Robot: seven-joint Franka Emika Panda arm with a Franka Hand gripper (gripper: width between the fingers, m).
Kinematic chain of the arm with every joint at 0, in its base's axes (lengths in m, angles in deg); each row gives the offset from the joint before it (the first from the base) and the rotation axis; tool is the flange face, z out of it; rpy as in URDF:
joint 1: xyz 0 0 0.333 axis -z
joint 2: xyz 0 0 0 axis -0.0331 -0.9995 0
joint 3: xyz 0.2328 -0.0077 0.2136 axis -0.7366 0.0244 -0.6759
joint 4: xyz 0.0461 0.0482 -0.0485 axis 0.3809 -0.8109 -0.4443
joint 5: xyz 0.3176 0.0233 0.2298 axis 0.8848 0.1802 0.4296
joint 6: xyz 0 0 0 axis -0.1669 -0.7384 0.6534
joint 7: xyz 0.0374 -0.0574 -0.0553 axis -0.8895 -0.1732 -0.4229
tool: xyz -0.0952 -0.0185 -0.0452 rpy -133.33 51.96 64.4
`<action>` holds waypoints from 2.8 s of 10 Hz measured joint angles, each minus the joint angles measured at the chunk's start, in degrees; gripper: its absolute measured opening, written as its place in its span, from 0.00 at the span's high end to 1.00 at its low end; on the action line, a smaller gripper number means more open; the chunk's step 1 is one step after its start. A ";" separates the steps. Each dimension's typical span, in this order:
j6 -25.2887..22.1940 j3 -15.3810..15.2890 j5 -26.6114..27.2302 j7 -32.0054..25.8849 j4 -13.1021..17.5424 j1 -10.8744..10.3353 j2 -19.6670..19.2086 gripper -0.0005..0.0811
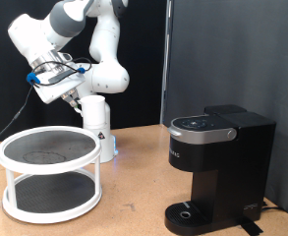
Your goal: Make a cup of coffee with the keurig machine
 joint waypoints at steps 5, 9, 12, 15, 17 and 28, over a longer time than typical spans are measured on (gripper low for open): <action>7.84 -5.19 10.95 3.55 0.22 -4.56 -2.57 0.99; 17.68 -12.55 16.95 7.61 1.90 -8.54 -8.05 0.99; 17.88 -13.38 17.14 7.83 2.48 -8.92 -9.82 0.99; 20.05 -17.02 13.36 12.54 2.28 -8.87 -11.69 0.99; 25.77 -20.90 13.72 14.99 2.26 -9.05 -15.37 0.99; 48.14 -28.56 30.95 4.43 5.05 -16.16 -36.99 0.99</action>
